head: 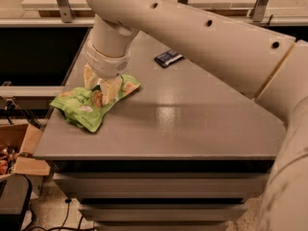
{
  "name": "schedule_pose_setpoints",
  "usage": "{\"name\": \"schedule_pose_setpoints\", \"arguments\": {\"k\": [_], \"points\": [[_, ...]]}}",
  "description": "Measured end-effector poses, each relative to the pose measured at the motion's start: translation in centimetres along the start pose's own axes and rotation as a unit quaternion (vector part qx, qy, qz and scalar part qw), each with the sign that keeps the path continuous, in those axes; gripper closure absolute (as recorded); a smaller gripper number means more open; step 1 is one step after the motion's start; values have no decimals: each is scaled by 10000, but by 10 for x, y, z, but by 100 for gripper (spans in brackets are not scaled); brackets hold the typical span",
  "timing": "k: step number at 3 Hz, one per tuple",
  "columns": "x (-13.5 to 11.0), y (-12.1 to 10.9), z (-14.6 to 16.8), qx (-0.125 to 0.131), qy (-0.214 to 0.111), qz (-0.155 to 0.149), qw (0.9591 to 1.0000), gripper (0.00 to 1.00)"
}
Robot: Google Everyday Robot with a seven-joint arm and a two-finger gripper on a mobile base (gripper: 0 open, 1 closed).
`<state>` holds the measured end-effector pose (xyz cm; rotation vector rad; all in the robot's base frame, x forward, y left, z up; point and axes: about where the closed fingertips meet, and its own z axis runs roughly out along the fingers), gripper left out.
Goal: Pick green rice chip bag
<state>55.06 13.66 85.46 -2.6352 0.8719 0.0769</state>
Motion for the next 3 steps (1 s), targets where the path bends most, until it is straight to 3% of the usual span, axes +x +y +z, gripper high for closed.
{"name": "schedule_pose_setpoints", "arguments": {"k": [1,3], "points": [[0,-11,-8,75,21,-137,9999,100],[-5,-43,-49,307,186,-493,9981,100]]}}
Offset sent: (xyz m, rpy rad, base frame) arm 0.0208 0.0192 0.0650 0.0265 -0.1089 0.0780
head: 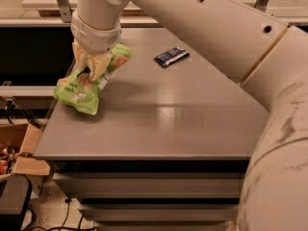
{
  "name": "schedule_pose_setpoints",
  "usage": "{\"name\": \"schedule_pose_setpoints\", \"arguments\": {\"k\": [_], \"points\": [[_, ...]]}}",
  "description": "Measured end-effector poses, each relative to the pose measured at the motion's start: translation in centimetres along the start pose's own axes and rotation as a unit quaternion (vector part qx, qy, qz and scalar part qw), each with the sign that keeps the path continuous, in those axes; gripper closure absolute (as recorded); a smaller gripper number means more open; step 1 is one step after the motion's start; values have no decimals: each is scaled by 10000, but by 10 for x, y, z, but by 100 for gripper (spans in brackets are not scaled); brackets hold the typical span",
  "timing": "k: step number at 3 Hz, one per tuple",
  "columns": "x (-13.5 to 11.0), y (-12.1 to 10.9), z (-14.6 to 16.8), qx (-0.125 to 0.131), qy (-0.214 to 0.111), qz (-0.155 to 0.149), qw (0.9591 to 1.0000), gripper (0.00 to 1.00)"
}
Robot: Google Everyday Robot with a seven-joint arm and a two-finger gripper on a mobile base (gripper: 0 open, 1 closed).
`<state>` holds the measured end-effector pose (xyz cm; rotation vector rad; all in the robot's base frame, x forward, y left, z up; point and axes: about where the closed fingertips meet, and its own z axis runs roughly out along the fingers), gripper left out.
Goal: Pick green rice chip bag
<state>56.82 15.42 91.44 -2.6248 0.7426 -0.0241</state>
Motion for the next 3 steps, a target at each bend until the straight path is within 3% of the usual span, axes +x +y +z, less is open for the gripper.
{"name": "schedule_pose_setpoints", "arguments": {"k": [2,3], "points": [[2,-42,-52,286,147,-350,9989,100],[3,-41,-52,286,117,-331,9990,100]]}}
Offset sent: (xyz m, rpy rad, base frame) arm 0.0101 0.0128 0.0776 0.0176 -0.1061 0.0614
